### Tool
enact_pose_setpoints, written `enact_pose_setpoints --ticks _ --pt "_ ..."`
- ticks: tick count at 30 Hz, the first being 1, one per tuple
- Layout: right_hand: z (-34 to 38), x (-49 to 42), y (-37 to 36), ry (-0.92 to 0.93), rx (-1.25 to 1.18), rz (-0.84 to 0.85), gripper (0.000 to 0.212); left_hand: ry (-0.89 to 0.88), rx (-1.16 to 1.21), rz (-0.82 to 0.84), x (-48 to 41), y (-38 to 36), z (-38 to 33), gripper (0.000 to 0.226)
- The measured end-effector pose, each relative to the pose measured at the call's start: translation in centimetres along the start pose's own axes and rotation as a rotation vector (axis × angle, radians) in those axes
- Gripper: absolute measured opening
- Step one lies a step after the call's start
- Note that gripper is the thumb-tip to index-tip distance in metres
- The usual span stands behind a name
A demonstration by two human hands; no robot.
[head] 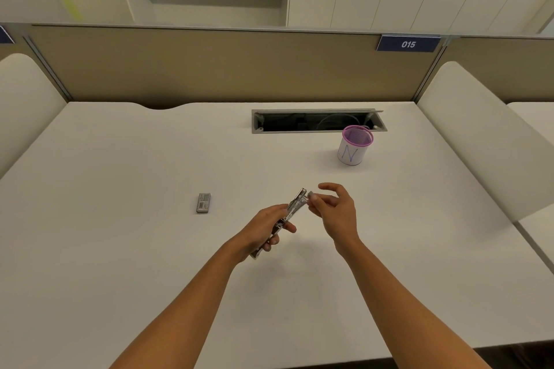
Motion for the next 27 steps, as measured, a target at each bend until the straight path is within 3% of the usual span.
enact_pose_setpoints --ticks 9,15,22,27 --pt "1.8 0.7 0.5 0.066 0.008 -0.042 0.013 -0.024 0.019 -0.015 0.5 0.2 -0.3 0.029" --pt "3.0 1.5 0.2 0.21 0.131 -0.05 0.008 -0.037 0.001 -0.02 0.8 0.3 -0.4 0.031" --pt "3.8 2.6 -1.6 0.417 0.589 0.116 0.014 -0.035 -0.018 -0.017 0.7 -0.1 -0.4 0.033" --pt "4.7 3.1 -1.8 0.58 0.929 -0.003 0.014 -0.017 -0.029 -0.025 0.7 -0.2 -0.3 0.031"
Point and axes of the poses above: each hand's wrist, its own x-axis away from the middle knuckle, its own y-axis out of the back of the hand, z = x × y, the point moved 3 cm from there along -x, towards the middle knuckle, and after that the axes turned 14 degrees about x, right-handed, at the moved point
